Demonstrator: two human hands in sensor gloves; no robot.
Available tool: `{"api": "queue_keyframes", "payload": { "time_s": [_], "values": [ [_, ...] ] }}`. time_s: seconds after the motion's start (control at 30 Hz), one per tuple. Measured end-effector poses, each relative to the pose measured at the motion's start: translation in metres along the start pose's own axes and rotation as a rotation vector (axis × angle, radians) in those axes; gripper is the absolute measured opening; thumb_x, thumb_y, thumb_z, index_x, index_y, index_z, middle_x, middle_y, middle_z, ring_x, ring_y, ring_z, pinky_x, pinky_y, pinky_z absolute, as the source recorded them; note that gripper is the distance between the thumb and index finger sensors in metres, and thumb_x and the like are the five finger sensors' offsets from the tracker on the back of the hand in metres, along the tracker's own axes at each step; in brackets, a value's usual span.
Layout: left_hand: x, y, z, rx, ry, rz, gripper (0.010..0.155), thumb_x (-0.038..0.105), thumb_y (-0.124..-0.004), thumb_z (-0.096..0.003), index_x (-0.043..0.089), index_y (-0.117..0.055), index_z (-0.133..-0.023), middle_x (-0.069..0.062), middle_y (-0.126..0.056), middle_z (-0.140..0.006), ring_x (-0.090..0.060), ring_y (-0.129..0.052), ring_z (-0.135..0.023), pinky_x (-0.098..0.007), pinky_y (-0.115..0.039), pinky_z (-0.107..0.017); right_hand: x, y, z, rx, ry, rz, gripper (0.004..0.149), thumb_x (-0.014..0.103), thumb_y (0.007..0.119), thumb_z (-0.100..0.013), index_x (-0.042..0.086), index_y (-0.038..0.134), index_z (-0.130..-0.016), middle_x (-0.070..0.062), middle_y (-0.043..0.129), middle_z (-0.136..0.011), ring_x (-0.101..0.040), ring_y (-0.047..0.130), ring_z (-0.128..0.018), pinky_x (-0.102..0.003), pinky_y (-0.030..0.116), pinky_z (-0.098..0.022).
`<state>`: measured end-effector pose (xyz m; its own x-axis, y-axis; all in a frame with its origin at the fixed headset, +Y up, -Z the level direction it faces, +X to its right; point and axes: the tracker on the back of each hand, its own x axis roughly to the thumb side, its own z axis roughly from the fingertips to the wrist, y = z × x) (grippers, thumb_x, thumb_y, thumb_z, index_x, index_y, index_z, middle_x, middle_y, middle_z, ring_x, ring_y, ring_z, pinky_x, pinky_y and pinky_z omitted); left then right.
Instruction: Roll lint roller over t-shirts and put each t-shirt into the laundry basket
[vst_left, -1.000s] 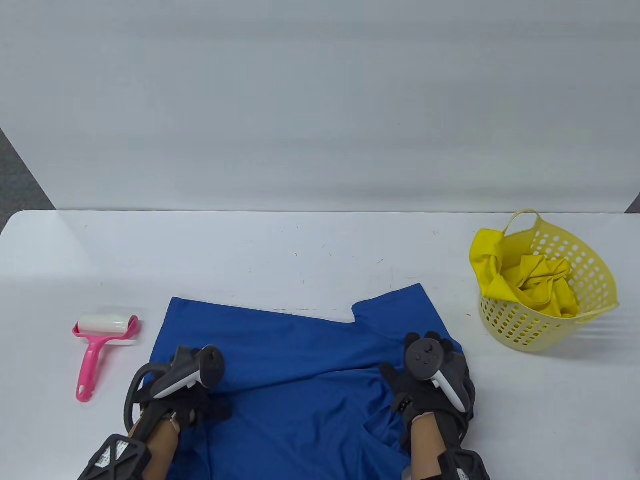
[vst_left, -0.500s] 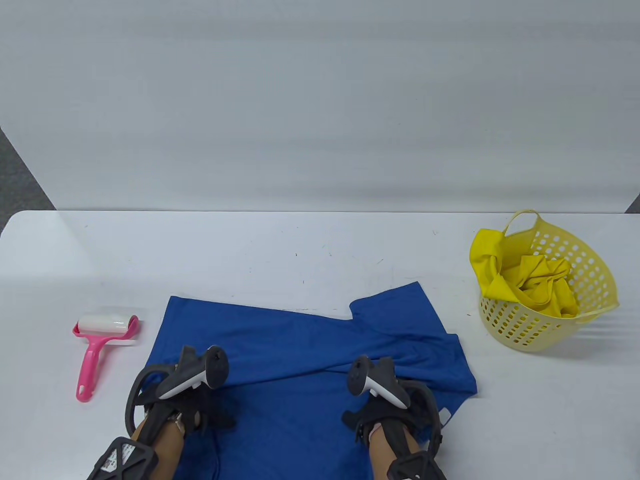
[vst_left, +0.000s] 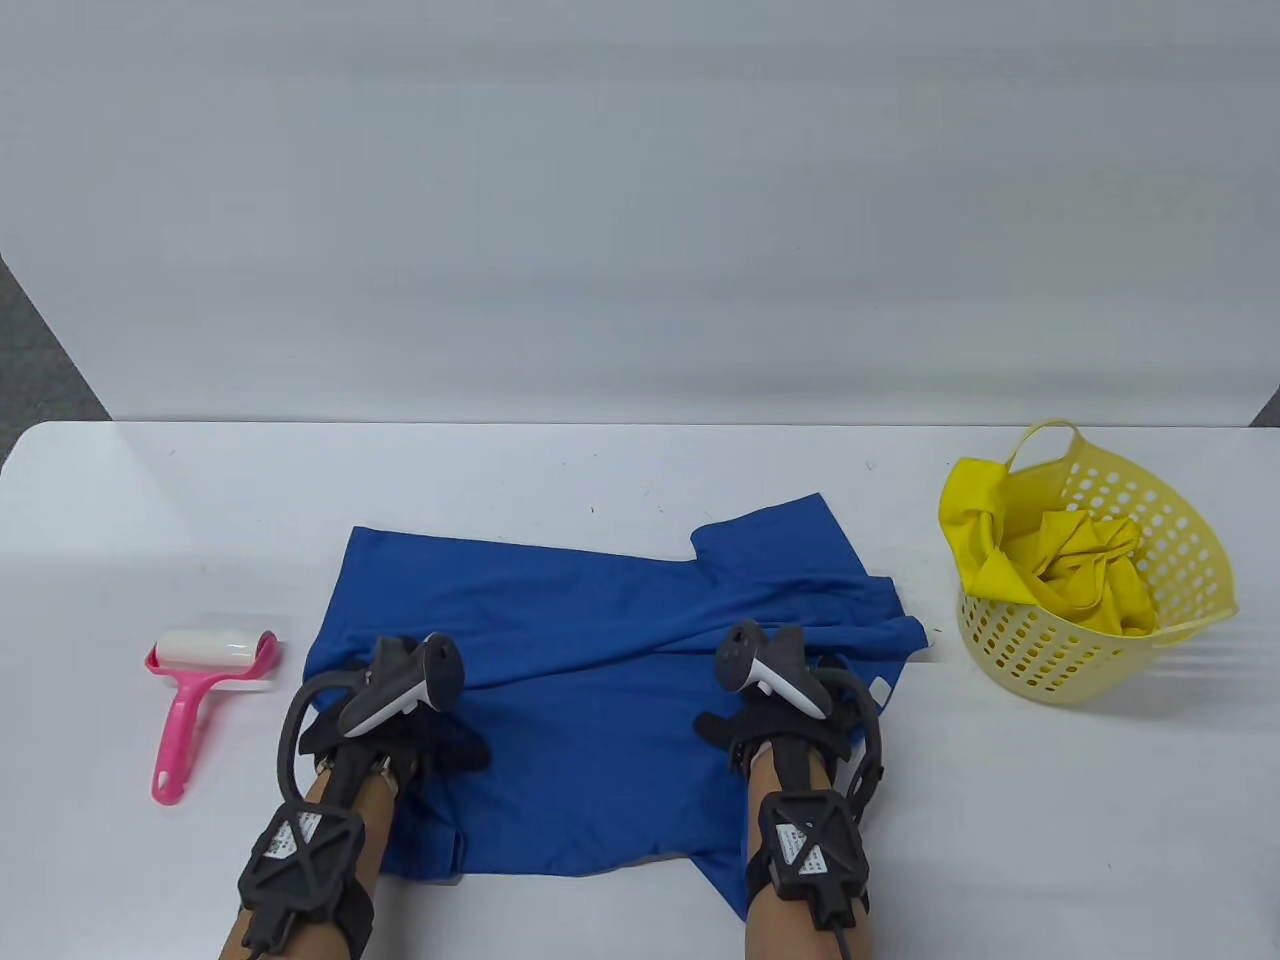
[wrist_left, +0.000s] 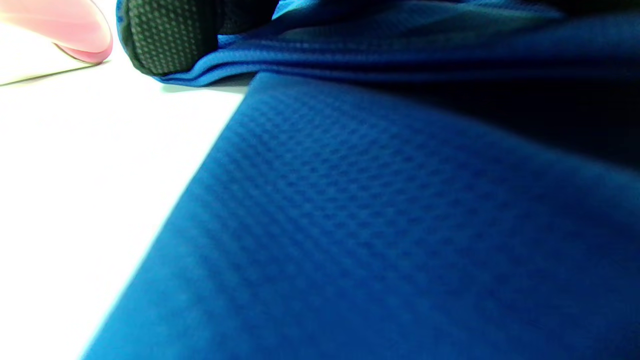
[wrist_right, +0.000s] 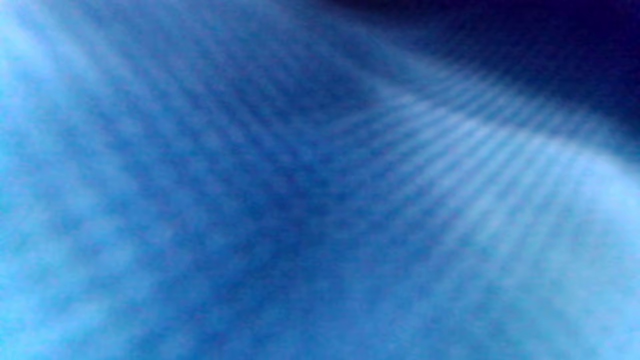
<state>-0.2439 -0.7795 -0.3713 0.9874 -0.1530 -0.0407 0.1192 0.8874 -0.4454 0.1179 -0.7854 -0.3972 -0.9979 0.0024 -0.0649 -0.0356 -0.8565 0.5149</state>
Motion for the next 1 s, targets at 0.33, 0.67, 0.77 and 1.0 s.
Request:
{"api": "queue_keyframes", "payload": {
  "time_s": [0.33, 0.67, 0.77, 1.0],
  "values": [
    [-0.035, 0.018, 0.061, 0.162, -0.192, 0.136, 0.087, 0.069, -0.074, -0.0399, 0.033, -0.043, -0.113, -0.008, -0.048, -0.123, -0.043, -0.056, -0.113, -0.068, -0.054, -0.076, -0.016, -0.034, 0.079, -0.064, 0.018, 0.158, 0.079, 0.058, 0.067, -0.042, 0.017, 0.033, -0.102, -0.027, 0.03, -0.109, -0.06, 0.043, -0.094, -0.078, 0.043, -0.059],
    [-0.01, -0.029, 0.083, -0.01, -0.297, -0.213, 0.098, 0.064, -0.083, -0.0321, 0.04, -0.03, -0.111, -0.006, -0.035, -0.124, -0.043, -0.05, -0.116, -0.068, -0.049, -0.078, 0.011, 0.046, 0.103, 0.216, -0.196, 0.47, 0.092, 0.057, 0.075, -0.031, 0.025, 0.013, -0.091, -0.026, 0.015, -0.102, -0.063, 0.04, -0.09, -0.078, 0.051, -0.056],
    [-0.018, -0.019, 0.069, 0.033, -0.206, -0.054, 0.066, 0.054, -0.081, -0.0455, 0.043, -0.055, -0.106, 0.001, -0.054, -0.121, -0.039, -0.061, -0.113, -0.067, -0.053, -0.077, -0.001, 0.021, 0.09, 0.05, -0.147, 0.113, 0.052, 0.037, 0.077, -0.043, 0.029, 0.056, -0.09, -0.019, 0.048, -0.104, -0.059, 0.06, -0.087, -0.073, 0.059, -0.056],
    [-0.05, -0.018, 0.068, 0.207, -0.191, 0.288, 0.049, 0.054, -0.072, -0.0495, 0.04, -0.074, -0.096, 0.002, -0.077, -0.109, -0.037, -0.074, -0.106, -0.063, -0.058, -0.075, -0.035, 0.022, 0.083, -0.079, -0.203, -0.278, 0.051, 0.038, 0.072, -0.046, 0.023, 0.06, -0.093, -0.016, 0.047, -0.106, -0.059, 0.039, -0.09, -0.075, 0.046, -0.058]
  ]
}}
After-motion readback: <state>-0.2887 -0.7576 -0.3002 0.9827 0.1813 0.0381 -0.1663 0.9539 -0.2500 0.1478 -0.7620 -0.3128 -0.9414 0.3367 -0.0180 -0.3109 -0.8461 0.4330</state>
